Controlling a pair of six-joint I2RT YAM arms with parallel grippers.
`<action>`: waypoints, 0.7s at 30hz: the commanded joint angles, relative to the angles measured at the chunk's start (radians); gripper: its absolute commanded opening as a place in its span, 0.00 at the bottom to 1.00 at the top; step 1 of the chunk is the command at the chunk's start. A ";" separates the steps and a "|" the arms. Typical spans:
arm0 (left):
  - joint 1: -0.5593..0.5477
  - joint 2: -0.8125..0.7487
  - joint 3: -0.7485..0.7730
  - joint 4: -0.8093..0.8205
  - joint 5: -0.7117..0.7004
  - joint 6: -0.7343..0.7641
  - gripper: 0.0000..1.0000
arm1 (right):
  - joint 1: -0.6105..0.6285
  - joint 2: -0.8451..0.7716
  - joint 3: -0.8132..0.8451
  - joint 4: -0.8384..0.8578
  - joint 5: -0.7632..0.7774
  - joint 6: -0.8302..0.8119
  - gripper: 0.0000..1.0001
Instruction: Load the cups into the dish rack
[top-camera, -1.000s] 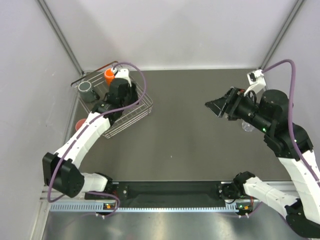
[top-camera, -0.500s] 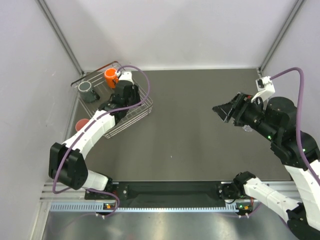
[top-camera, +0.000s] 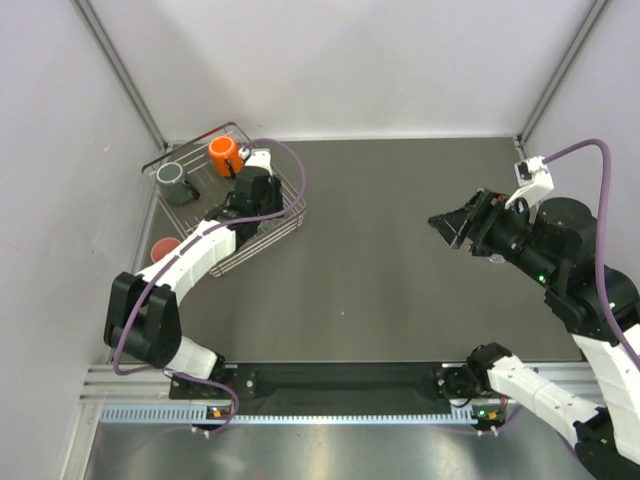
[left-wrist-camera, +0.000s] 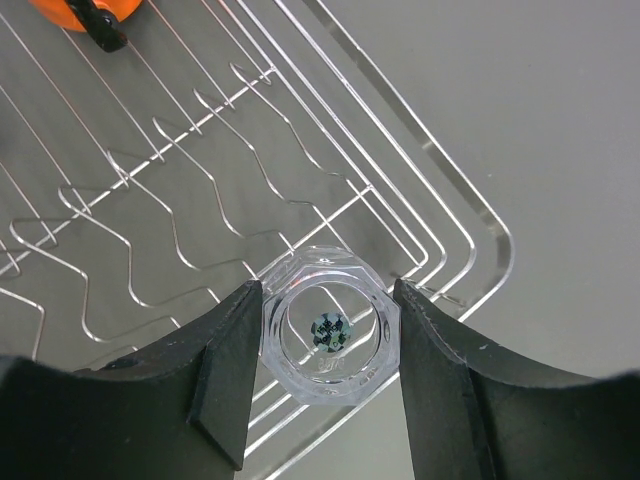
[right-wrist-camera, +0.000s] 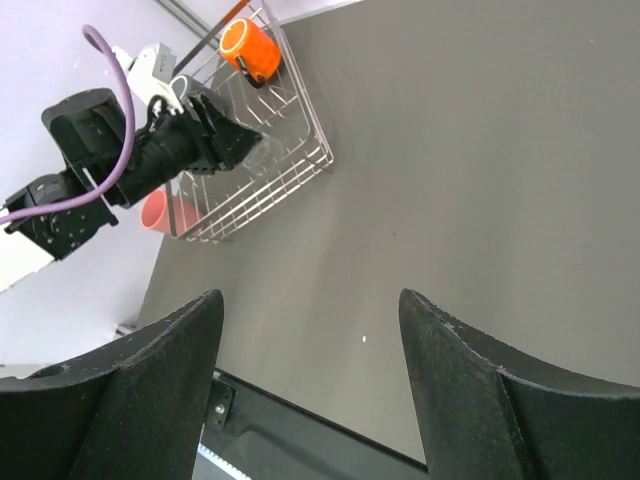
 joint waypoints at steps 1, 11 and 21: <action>0.018 0.011 -0.003 0.079 0.038 0.060 0.00 | 0.000 -0.007 0.036 -0.017 0.016 -0.030 0.71; 0.037 0.059 -0.009 0.081 0.158 0.099 0.00 | 0.000 0.005 0.041 -0.028 0.016 -0.033 0.71; 0.064 0.125 0.008 0.086 0.248 0.112 0.00 | 0.000 0.016 0.057 -0.040 0.017 -0.040 0.71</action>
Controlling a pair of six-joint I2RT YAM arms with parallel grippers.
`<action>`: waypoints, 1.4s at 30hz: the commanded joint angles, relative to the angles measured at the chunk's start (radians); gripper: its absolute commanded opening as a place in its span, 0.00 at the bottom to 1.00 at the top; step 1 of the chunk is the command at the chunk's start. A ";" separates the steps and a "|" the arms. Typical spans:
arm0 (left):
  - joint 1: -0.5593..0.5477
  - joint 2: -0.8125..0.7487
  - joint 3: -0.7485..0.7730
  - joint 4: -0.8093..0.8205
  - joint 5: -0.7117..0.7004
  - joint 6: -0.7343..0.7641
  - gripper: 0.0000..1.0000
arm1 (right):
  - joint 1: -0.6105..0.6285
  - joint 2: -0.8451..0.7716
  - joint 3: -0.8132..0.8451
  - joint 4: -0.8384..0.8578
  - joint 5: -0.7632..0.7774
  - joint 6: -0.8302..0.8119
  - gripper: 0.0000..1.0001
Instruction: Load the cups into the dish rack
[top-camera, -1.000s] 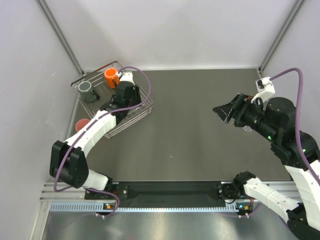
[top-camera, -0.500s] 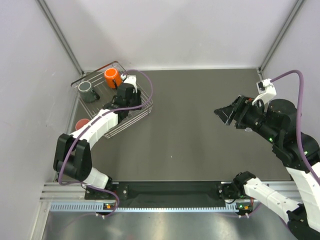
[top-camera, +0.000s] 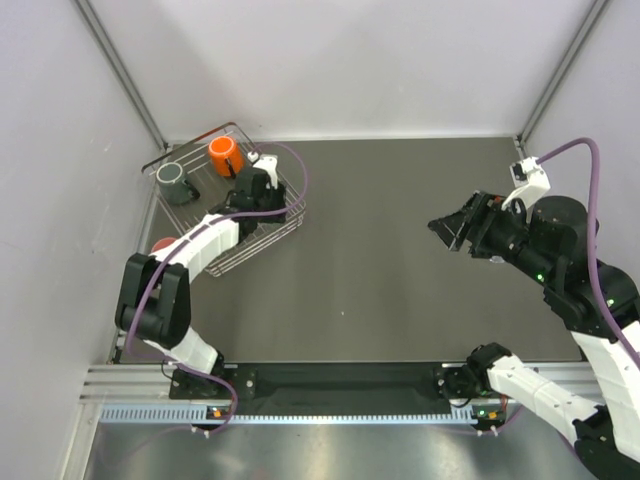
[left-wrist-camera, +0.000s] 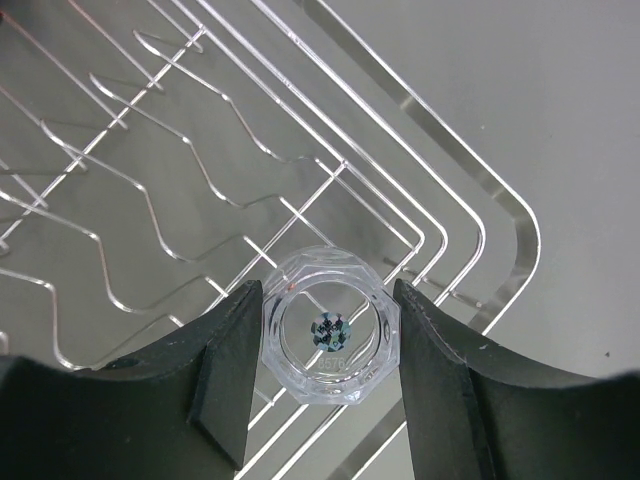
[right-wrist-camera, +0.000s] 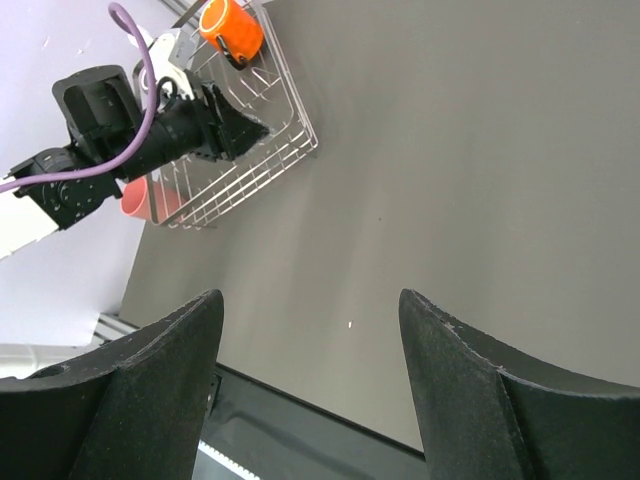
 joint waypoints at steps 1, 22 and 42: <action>0.009 0.022 0.012 0.047 0.046 0.019 0.00 | 0.000 0.002 0.042 0.010 0.013 -0.014 0.71; 0.035 0.102 0.056 0.042 0.075 0.005 0.00 | 0.000 0.014 0.036 0.009 0.012 -0.010 0.71; 0.035 0.065 0.027 -0.010 -0.032 -0.049 0.50 | 0.000 0.014 0.026 0.010 0.005 -0.005 0.71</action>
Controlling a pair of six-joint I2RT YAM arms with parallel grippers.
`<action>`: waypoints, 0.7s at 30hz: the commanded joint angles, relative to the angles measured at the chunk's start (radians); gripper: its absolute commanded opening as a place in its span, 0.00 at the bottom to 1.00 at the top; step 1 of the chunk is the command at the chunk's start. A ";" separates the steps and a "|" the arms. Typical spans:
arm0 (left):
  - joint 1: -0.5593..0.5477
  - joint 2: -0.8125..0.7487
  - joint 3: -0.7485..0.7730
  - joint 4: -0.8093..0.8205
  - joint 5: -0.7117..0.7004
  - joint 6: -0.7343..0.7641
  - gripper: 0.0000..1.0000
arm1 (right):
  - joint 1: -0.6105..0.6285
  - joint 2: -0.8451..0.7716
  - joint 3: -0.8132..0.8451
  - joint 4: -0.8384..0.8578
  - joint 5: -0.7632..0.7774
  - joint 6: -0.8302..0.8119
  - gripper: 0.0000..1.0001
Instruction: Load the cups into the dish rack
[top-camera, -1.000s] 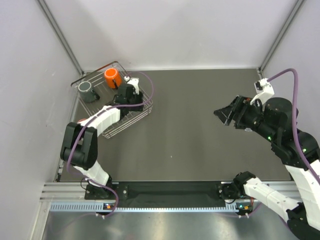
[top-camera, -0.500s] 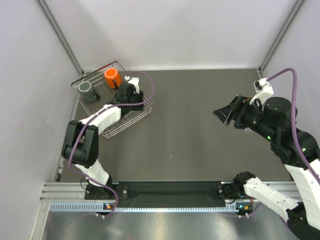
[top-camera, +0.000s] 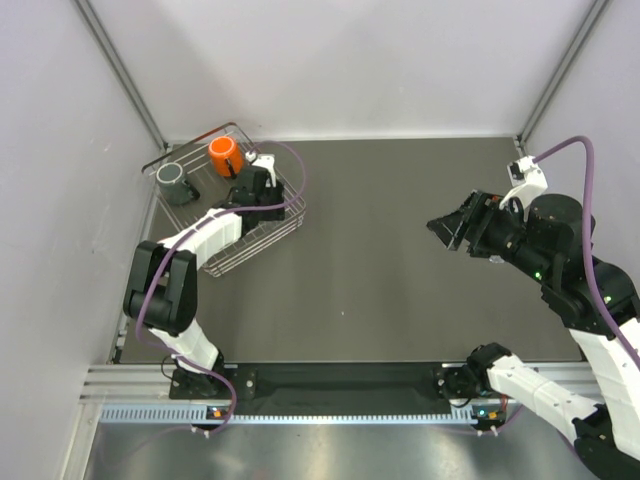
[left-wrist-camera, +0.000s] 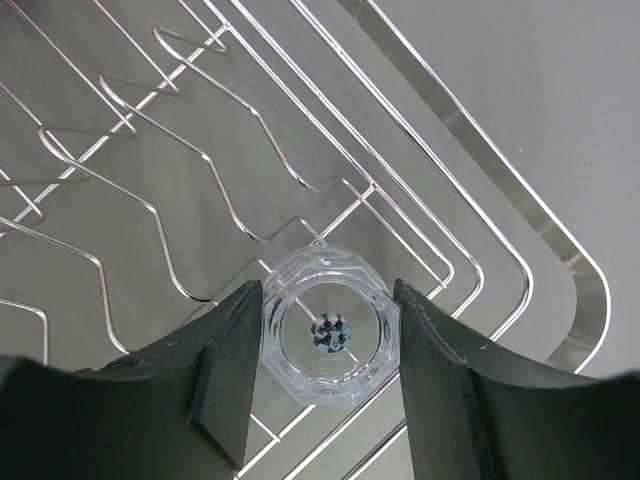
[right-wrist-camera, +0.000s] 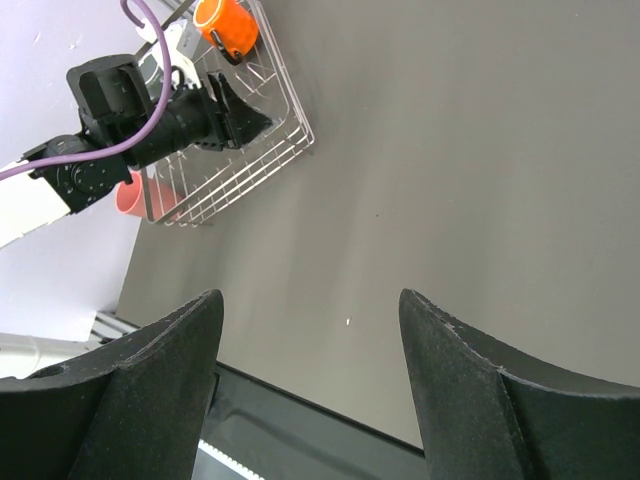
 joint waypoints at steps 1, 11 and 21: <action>0.003 -0.027 -0.009 -0.038 -0.021 -0.012 0.52 | 0.000 0.003 0.026 0.016 0.003 -0.006 0.71; 0.003 -0.053 -0.012 -0.042 -0.021 -0.013 0.70 | 0.000 0.001 0.016 0.024 -0.012 0.003 0.71; 0.003 -0.102 0.024 -0.074 -0.026 -0.038 0.71 | 0.000 0.000 0.001 0.024 -0.024 0.015 0.71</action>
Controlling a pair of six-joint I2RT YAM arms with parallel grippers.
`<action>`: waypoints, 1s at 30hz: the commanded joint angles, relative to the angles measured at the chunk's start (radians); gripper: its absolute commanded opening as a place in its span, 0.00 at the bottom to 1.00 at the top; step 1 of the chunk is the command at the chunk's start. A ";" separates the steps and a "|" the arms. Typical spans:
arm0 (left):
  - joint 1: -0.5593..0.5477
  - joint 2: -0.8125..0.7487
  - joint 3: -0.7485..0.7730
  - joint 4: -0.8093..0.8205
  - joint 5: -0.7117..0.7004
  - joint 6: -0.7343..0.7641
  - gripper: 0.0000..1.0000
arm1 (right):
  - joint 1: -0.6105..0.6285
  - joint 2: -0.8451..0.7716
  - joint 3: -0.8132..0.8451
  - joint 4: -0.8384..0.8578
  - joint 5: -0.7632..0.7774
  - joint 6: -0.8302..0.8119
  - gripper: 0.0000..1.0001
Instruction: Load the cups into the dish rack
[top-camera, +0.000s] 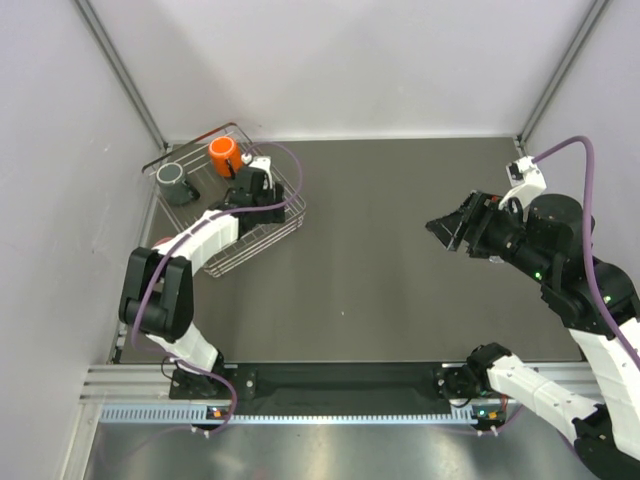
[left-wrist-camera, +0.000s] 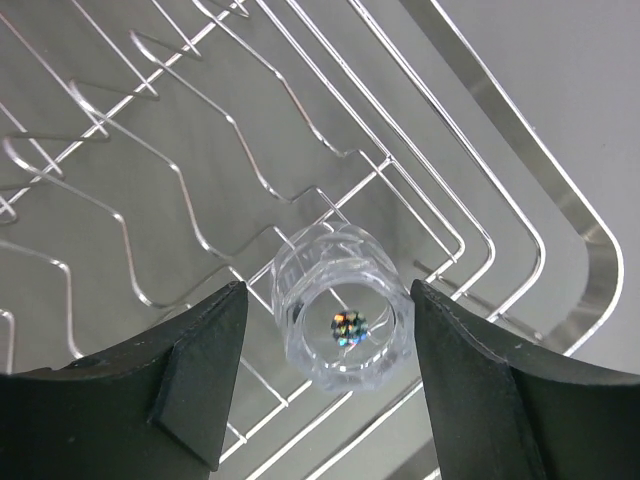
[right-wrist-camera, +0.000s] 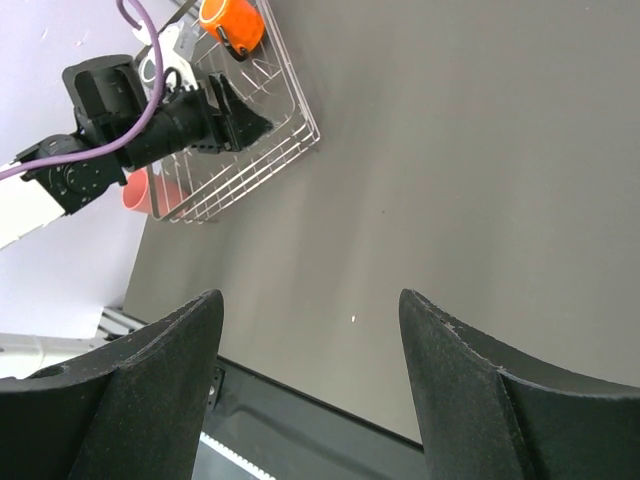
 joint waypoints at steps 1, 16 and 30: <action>0.002 -0.071 0.042 -0.012 -0.010 -0.019 0.72 | -0.001 0.000 0.002 0.025 -0.010 0.008 0.71; 0.003 -0.385 0.094 -0.154 -0.040 -0.171 0.75 | -0.001 0.078 0.014 0.018 0.026 0.016 0.71; 0.005 -0.674 0.128 -0.434 0.063 -0.256 0.73 | -0.094 0.394 0.210 -0.185 0.468 0.243 0.70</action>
